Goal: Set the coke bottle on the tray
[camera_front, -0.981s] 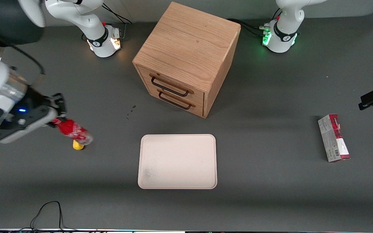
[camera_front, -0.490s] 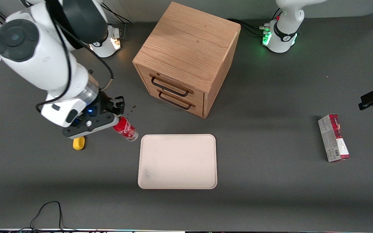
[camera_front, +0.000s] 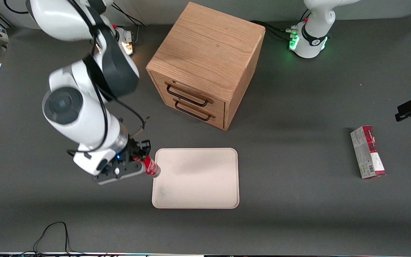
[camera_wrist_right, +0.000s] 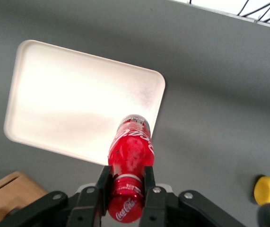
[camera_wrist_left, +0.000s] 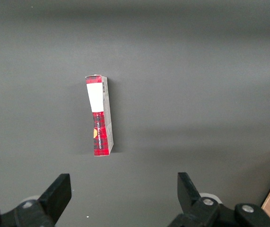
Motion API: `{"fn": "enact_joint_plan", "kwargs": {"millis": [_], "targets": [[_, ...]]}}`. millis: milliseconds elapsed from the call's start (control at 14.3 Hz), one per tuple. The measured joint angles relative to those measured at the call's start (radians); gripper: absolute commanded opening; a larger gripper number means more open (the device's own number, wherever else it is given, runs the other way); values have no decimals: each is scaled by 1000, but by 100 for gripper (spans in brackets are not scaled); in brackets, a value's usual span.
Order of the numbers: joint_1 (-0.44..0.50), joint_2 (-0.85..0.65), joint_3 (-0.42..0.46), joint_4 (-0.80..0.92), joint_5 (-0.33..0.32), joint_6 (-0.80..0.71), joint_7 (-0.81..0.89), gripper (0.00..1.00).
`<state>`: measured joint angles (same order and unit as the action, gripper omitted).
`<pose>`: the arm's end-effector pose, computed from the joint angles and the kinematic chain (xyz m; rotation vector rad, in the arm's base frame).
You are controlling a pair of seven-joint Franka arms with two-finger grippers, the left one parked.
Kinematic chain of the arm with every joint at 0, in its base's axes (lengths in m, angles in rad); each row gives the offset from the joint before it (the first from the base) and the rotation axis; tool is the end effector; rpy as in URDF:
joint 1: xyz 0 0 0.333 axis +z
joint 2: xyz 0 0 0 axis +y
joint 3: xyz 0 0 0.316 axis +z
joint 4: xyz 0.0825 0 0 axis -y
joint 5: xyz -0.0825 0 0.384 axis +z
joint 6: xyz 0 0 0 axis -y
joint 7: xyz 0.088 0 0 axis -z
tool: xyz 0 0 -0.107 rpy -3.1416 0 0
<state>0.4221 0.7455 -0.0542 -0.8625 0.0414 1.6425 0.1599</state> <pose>0.6955 0.2897 0.4739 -3.1083 -0.3445 -0.0512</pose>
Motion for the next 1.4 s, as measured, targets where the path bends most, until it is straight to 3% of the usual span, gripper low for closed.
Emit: {"fn": "enact_joint_plan", "kwargs": {"millis": [771,841,911,981,1401], "targets": [[-8,193,4,2,0,188,0,0],[-8,202,4,2,0,197,0,22],[-8,207,4,2,0,202,0,86],[-8,209,4,2,0,203,0,100],[-8,166,4,29,0,121,13,100]]}}
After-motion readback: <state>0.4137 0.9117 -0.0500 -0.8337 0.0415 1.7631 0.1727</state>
